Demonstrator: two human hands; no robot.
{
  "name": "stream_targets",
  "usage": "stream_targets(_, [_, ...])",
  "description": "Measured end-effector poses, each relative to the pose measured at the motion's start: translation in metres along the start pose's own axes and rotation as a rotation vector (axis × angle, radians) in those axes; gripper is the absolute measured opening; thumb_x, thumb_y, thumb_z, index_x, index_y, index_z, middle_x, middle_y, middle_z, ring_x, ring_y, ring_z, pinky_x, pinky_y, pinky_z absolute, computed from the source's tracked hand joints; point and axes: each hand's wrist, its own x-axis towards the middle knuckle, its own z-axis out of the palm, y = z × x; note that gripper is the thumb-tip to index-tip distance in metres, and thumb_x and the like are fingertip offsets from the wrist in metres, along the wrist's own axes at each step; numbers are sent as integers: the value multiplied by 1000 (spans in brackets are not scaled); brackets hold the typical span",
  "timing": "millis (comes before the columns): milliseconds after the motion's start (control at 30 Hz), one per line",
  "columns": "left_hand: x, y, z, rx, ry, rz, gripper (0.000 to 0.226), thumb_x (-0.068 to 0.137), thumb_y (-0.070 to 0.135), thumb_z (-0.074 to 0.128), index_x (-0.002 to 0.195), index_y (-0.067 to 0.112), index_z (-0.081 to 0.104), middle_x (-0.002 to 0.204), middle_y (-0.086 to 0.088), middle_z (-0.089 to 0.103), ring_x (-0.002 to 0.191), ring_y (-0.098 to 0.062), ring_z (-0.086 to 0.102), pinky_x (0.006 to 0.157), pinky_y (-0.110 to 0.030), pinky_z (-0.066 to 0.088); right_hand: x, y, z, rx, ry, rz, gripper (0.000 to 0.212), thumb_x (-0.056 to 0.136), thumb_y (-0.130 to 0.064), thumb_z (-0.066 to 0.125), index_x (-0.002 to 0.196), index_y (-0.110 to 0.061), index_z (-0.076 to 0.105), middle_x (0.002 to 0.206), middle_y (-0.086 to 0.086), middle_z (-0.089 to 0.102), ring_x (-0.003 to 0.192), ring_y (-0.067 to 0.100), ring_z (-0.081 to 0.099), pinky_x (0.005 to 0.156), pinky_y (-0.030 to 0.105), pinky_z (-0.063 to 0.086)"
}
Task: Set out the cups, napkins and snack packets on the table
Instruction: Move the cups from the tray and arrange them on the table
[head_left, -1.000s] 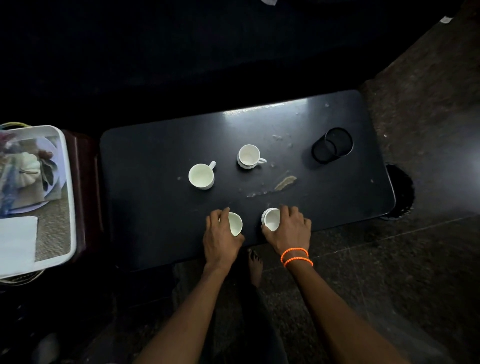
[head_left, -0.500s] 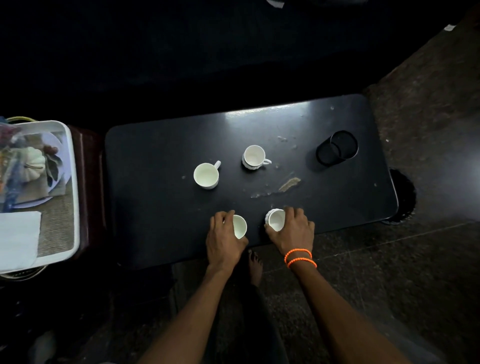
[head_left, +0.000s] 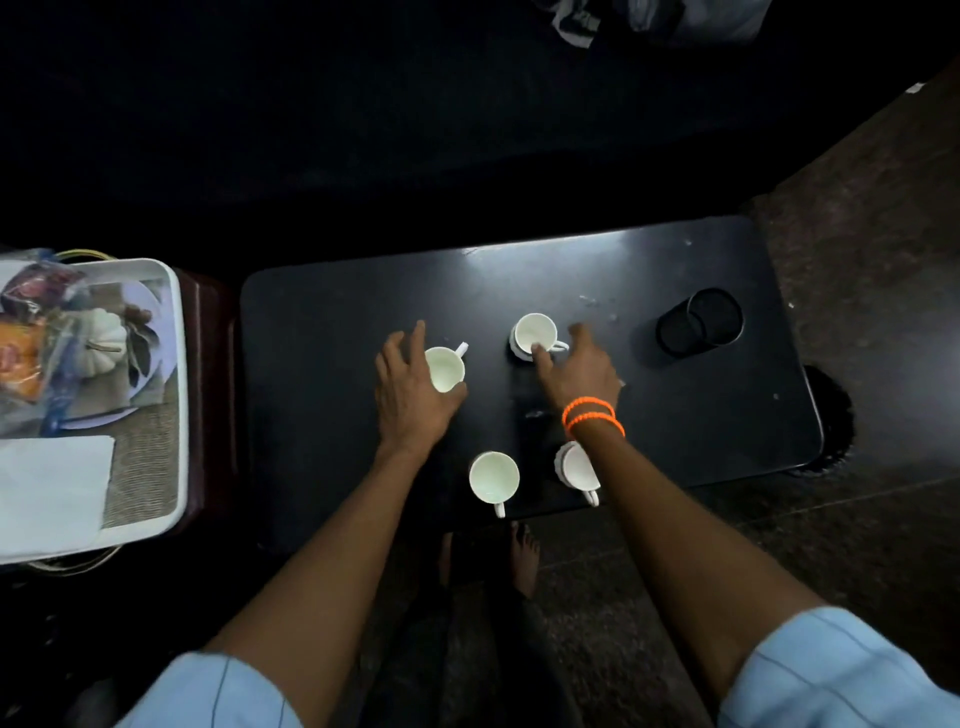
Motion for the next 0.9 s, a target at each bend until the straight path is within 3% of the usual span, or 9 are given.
stream_targets(100, [30,3,-13,92,-278,103,84,72,34,83,147,25,46,144,-7,42,133,-31,41,104,-42,48,17,-27,4,87,18,153,67,81,-67,57,123,-16,53,113,21,70,106,45,65,84,45,51])
stream_targets(167, [37,7,-18,159,-364,142,69,72,32,82,136,23,56,133,-9,50,126,-32,49,100,-42,51,24,-38,9,69,10,207,73,81,-74,51,124,-15,54,116,22,69,109,45,64,87,46,51])
stream_targets(300, [36,12,-18,191,-358,125,66,73,36,83,132,21,59,126,-11,53,123,-32,52,98,-44,52,34,-48,19,7,-53,257,77,86,-74,46,125,-8,57,123,20,65,115,44,62,91,46,51])
stream_targets(533, [23,10,-4,78,-273,-17,78,71,51,85,134,14,57,128,-16,57,121,-37,56,104,-50,48,40,-50,25,-39,-123,235,70,77,-55,68,126,-6,56,124,19,65,113,41,64,92,45,54])
stream_targets(767, [18,18,3,29,-185,-47,75,69,54,84,125,11,60,122,-15,60,113,-38,61,100,-45,50,18,-17,16,-295,-160,-76,71,73,-42,76,132,-16,45,123,19,58,106,45,62,82,46,53])
stream_targets(900, [12,28,14,-1,-176,-48,75,69,53,85,124,10,60,123,-15,58,114,-37,59,94,-42,49,6,6,11,-329,-147,-171,87,63,-34,85,132,-14,37,117,17,62,100,41,66,72,43,54])
